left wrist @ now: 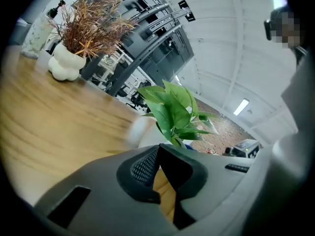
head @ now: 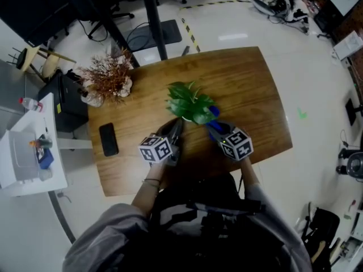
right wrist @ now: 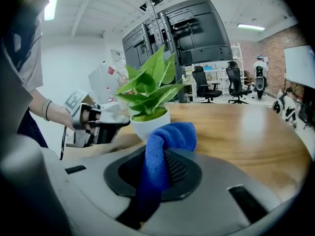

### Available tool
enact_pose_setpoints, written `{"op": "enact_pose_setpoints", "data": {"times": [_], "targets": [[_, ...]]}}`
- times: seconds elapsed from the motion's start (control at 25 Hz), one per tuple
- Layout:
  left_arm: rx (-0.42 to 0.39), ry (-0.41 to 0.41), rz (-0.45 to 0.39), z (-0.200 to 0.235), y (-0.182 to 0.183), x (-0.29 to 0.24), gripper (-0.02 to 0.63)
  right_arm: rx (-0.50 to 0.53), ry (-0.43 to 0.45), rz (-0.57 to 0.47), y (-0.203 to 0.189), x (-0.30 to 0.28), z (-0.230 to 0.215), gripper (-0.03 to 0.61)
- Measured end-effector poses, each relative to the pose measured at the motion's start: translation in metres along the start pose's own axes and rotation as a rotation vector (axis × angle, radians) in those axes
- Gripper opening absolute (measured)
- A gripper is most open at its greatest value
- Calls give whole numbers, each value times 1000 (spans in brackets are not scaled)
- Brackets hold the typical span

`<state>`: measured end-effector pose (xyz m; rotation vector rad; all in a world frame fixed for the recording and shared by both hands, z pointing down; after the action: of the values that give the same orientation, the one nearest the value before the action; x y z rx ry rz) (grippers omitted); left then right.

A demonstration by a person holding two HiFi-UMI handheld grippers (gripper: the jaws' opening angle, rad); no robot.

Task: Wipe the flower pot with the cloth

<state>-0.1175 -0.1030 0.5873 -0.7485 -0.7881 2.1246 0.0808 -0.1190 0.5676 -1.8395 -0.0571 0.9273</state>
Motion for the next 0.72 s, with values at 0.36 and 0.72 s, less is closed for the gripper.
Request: {"op": "enact_pose_setpoints", "data": {"times": [0.36, 0.72], "targets": [[-15, -52, 75, -14, -17, -8, 6, 330, 139, 90, 55, -18, -30, 58], [-29, 1, 25, 19, 12, -2, 6, 335, 236, 154, 32, -34, 0, 58]]}}
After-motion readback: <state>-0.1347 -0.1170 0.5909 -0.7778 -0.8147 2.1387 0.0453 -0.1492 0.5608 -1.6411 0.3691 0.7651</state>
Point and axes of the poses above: the fingertips, and each gripper's own axes: x backward along the fingers, z to its left, y out of its top, the point moved 6 cm from there along x, backward along the fingers
